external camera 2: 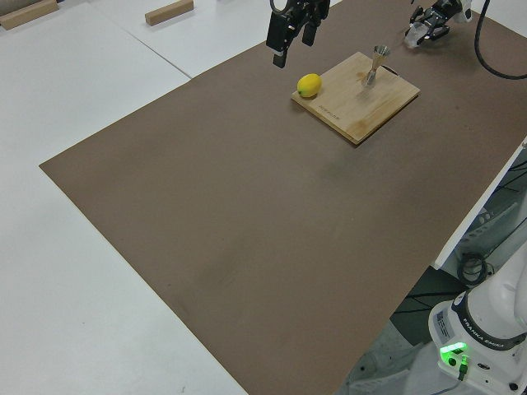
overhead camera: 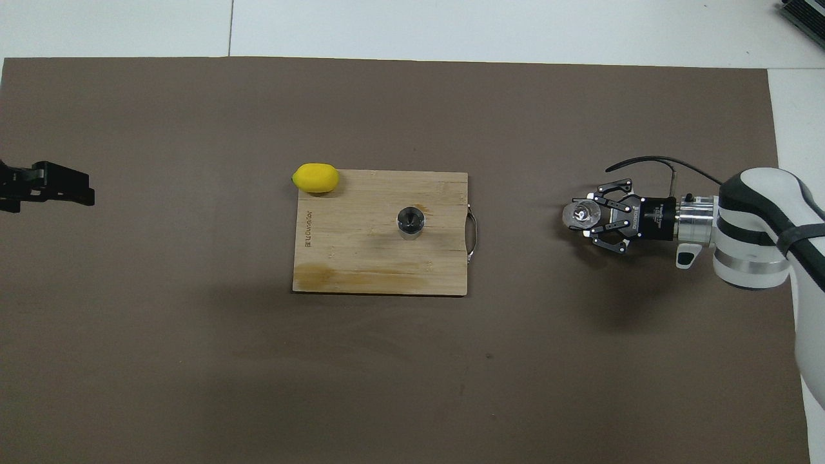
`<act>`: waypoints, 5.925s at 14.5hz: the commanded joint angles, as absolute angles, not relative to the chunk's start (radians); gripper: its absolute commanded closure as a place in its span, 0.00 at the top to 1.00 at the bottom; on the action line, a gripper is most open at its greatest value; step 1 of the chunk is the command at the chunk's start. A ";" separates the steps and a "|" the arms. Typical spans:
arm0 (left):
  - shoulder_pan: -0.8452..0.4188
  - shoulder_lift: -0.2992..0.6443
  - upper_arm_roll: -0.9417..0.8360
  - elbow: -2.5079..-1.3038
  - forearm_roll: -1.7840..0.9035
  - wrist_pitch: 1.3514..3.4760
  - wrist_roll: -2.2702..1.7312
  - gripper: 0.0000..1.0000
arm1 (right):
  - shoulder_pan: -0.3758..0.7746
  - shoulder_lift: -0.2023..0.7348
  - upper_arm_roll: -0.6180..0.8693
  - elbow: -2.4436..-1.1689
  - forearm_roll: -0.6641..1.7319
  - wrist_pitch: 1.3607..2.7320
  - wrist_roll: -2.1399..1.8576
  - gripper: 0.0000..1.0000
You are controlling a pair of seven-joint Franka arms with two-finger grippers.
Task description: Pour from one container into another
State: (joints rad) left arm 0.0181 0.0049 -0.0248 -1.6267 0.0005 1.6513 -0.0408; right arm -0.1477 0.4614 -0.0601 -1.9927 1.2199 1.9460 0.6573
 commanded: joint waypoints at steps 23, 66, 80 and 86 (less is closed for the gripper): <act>0.011 -0.003 -0.025 -1.621 0.012 1.649 -0.071 1.00 | -0.170 0.466 -0.046 -2.020 1.210 1.976 0.623 0.26; 0.011 -0.002 -0.026 -1.617 0.012 1.648 -0.083 1.00 | 0.119 -0.041 -0.109 -1.625 -0.092 1.587 0.181 1.00; 0.011 -0.002 -0.026 -1.614 0.012 1.649 -0.083 1.00 | 0.066 -0.080 -0.087 -1.618 -0.044 1.474 0.150 1.00; 0.011 -0.002 -0.026 -1.614 0.012 1.649 -0.083 1.00 | 0.066 -0.074 -0.081 -1.597 0.014 1.445 0.150 1.00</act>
